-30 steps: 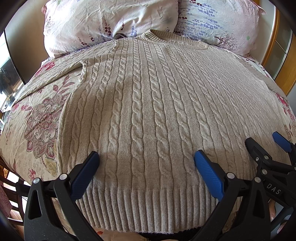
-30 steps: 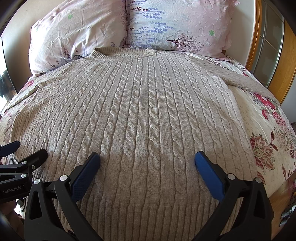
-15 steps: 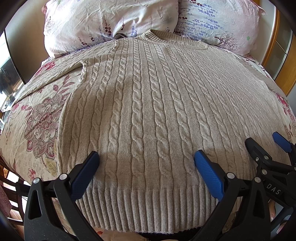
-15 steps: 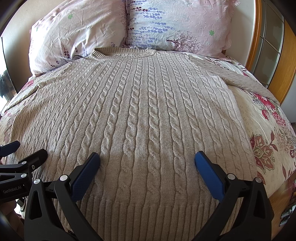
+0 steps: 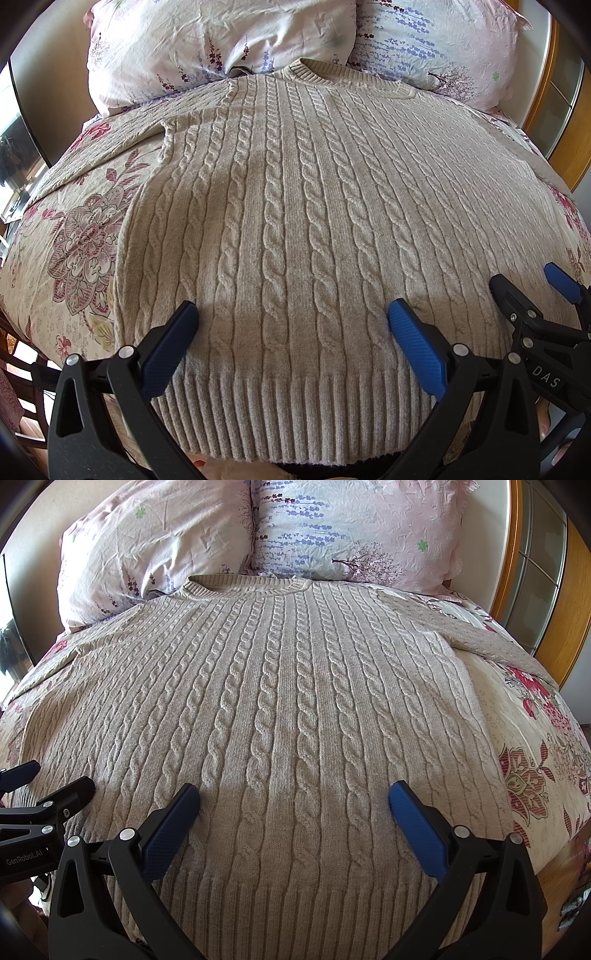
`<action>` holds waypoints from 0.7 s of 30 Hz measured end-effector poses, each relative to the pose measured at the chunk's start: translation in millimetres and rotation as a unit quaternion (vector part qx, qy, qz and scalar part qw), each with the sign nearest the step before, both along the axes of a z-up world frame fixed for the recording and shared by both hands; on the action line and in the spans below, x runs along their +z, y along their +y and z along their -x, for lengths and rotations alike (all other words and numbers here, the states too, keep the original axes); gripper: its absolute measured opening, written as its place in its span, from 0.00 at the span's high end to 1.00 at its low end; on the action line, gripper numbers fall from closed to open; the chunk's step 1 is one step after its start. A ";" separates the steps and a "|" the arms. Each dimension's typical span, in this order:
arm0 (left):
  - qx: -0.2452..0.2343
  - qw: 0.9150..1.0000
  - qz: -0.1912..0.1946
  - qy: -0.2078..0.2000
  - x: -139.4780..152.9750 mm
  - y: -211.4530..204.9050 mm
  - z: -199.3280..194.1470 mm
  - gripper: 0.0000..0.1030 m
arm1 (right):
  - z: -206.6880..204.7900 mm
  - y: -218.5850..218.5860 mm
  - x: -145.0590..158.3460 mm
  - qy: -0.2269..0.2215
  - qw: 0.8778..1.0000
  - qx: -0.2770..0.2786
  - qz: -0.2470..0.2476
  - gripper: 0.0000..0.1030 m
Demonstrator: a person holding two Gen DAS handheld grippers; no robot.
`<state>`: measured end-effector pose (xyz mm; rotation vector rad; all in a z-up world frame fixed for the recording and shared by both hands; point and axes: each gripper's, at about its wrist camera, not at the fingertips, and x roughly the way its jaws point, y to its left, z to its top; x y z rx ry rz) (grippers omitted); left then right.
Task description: Fold small clothes
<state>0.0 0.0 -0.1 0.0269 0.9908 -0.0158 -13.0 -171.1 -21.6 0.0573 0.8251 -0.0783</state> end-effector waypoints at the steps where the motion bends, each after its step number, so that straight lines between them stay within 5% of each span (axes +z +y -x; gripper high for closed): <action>1: 0.000 1.000 0.000 0.000 0.0 0.0 0.0 0.02 | 0.0 0.0 0.0 0.000 1.000 0.000 0.000 0.01; 21: -0.005 1.000 -0.002 0.020 0.2 1.2 -6.3 0.02 | -4.2 4.1 -2.5 0.026 1.000 0.013 0.001 0.01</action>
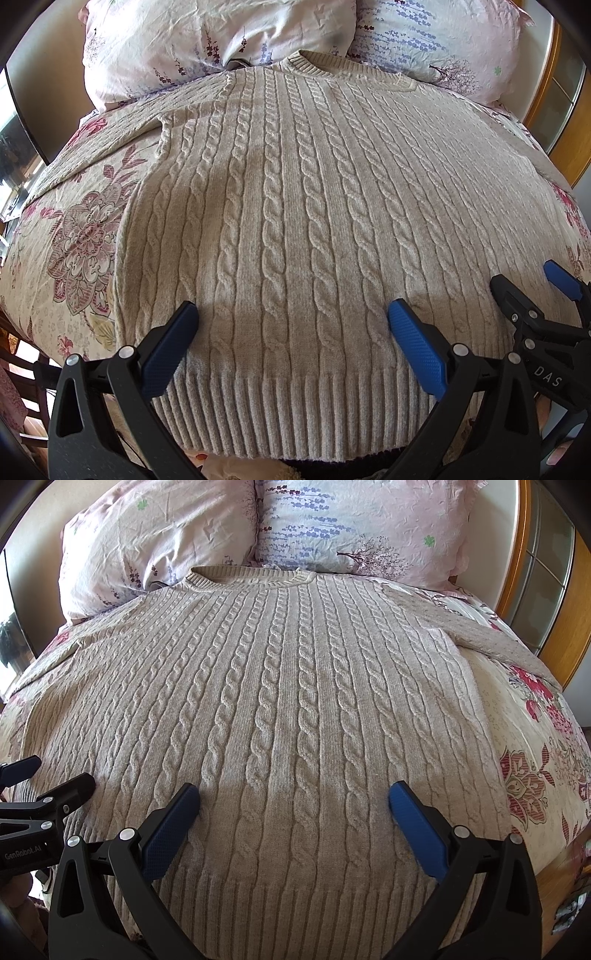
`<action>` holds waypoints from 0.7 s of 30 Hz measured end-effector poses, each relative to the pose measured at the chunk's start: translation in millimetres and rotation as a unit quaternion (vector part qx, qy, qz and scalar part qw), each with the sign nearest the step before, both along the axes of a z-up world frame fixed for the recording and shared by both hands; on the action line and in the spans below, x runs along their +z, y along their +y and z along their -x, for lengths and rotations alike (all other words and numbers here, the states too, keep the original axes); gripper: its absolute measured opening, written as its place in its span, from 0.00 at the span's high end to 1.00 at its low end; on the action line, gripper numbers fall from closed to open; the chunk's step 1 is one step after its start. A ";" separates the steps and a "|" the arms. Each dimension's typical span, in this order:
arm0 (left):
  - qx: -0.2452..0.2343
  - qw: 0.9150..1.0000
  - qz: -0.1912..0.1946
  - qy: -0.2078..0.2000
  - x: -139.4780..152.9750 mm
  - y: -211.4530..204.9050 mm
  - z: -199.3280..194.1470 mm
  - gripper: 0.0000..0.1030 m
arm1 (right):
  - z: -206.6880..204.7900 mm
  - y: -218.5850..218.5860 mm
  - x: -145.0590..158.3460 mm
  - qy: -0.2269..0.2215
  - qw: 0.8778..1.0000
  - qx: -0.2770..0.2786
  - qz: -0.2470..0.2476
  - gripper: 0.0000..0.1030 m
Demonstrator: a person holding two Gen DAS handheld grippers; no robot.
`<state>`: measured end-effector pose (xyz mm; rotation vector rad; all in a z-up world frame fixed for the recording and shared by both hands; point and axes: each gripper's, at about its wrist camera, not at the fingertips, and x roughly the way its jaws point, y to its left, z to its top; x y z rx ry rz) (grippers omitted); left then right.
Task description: Fold small clothes
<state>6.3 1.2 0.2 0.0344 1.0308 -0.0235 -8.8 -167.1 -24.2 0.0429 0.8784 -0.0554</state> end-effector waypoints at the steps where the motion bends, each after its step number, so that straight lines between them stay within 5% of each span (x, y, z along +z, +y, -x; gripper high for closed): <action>1: -0.001 1.000 -0.001 0.002 0.1 -0.1 -0.9 0.02 | -1.7 -0.4 0.3 0.010 1.000 0.005 -0.001 0.01; 8: -0.013 1.000 -0.006 0.009 6.0 -1.4 -9.3 0.02 | -7.2 -2.1 1.3 0.030 0.999 0.041 -0.002 0.01; 16: 0.000 0.998 -0.025 -0.063 39.0 -0.8 -46.9 0.02 | -7.0 -6.3 2.3 0.001 0.996 0.084 -0.005 0.01; 21: -0.025 0.995 -0.042 -0.091 44.4 -12.7 -78.3 0.02 | -23.1 -49.3 28.4 -0.031 0.996 0.057 -0.062 0.01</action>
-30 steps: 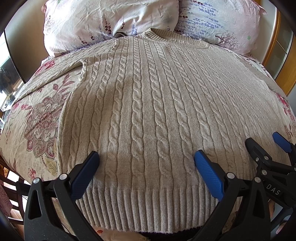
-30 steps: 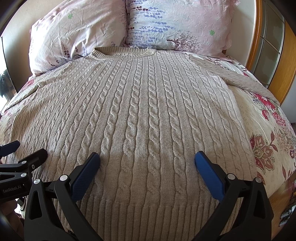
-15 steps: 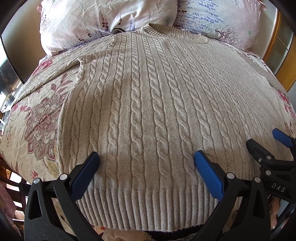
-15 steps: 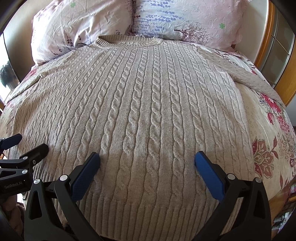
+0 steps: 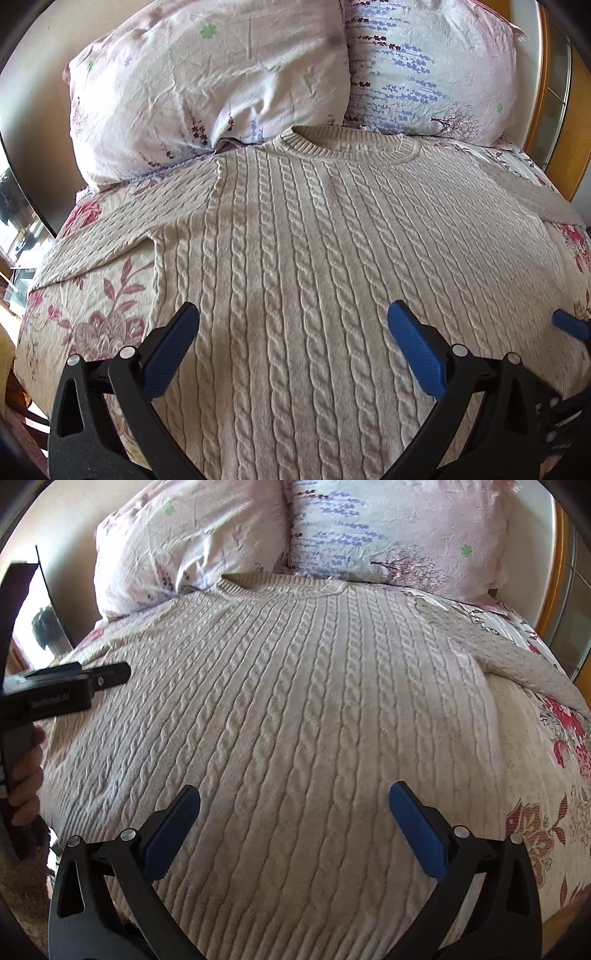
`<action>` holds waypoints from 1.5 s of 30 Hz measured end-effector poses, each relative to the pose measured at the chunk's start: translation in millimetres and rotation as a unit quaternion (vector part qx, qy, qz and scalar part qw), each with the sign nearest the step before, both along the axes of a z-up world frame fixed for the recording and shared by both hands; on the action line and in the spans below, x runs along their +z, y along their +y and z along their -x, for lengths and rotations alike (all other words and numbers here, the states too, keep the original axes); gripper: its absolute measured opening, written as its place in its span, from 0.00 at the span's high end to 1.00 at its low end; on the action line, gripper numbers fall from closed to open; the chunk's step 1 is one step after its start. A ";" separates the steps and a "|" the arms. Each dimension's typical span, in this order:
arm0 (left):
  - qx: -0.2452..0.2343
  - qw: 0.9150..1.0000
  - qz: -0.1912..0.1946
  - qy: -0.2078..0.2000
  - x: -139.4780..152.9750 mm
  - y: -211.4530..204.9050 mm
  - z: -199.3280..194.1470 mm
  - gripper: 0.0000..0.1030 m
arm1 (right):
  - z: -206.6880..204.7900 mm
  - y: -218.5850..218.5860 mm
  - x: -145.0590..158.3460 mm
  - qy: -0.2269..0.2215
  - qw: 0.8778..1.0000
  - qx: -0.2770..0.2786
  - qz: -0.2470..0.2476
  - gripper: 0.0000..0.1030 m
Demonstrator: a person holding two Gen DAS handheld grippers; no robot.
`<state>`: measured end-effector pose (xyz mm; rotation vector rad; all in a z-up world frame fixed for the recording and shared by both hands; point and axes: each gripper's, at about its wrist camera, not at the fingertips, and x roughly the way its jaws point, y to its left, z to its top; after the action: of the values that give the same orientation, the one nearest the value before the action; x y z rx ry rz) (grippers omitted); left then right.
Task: Fold small clothes
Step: 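Grasp the sweater sleeve nearest the right gripper and lift it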
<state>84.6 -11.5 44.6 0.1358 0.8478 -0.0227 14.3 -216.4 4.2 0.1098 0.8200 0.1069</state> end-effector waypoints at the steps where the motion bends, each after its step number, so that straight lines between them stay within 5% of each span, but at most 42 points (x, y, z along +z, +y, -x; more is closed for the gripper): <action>1: 0.002 1.000 -0.009 -0.005 -1.2 -1.7 -5.9 0.02 | -3.6 -16.1 9.7 -0.015 1.000 -0.020 -0.012 0.01; 5: 0.012 1.000 0.005 -0.018 -7.1 4.7 -25.5 0.02 | -23.8 -93.7 34.5 -0.042 0.990 -0.119 -0.067 0.01; 8: 0.020 0.999 0.045 -0.004 -16.2 17.2 -38.3 0.02 | -43.0 -157.5 31.6 -0.032 0.970 -0.190 -0.148 0.02; 12: 0.031 0.995 0.086 0.030 -31.3 29.3 -48.7 0.02 | -62.2 -230.5 3.4 -0.006 0.925 -0.274 -0.262 0.37; 14: 0.034 0.994 0.094 0.041 -35.8 31.9 -51.2 0.02 | -67.1 -256.4 -11.7 0.001 0.903 -0.307 -0.301 0.44; 18: 0.032 0.994 0.089 0.047 -39.1 30.3 -52.5 0.02 | -66.3 -288.1 -26.0 -0.006 0.871 -0.375 -0.317 0.47; 23: 0.029 0.995 0.076 0.056 -41.8 27.9 -56.0 0.02 | -63.1 -305.3 -37.2 -0.017 0.850 -0.404 -0.338 0.48; 30: 0.028 0.995 0.068 0.060 -43.0 27.1 -57.8 0.02 | -64.3 -314.7 -44.0 -0.047 0.840 -0.411 -0.352 0.57; 32: 0.027 0.996 0.064 0.061 -43.5 26.4 -58.8 0.02 | -64.2 -317.5 -47.5 -0.053 0.837 -0.415 -0.353 0.66; 34: 0.026 0.996 0.064 0.062 -43.6 26.7 -59.5 0.02 | -63.8 -320.0 -51.5 -0.049 0.837 -0.419 -0.349 0.89; 40: 0.026 0.996 0.065 0.062 -43.7 26.6 -59.5 0.02 | -66.9 -302.1 -15.8 -0.107 0.866 -0.384 -0.304 0.90; 45: 0.026 0.996 0.065 0.062 -43.7 26.5 -59.3 0.02 | -81.2 -269.7 30.4 -0.161 0.891 -0.296 -0.305 0.91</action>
<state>143.9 15.1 0.9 -0.0108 0.9705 -0.0379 95.4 -486.0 34.6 0.9099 0.3668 -0.1974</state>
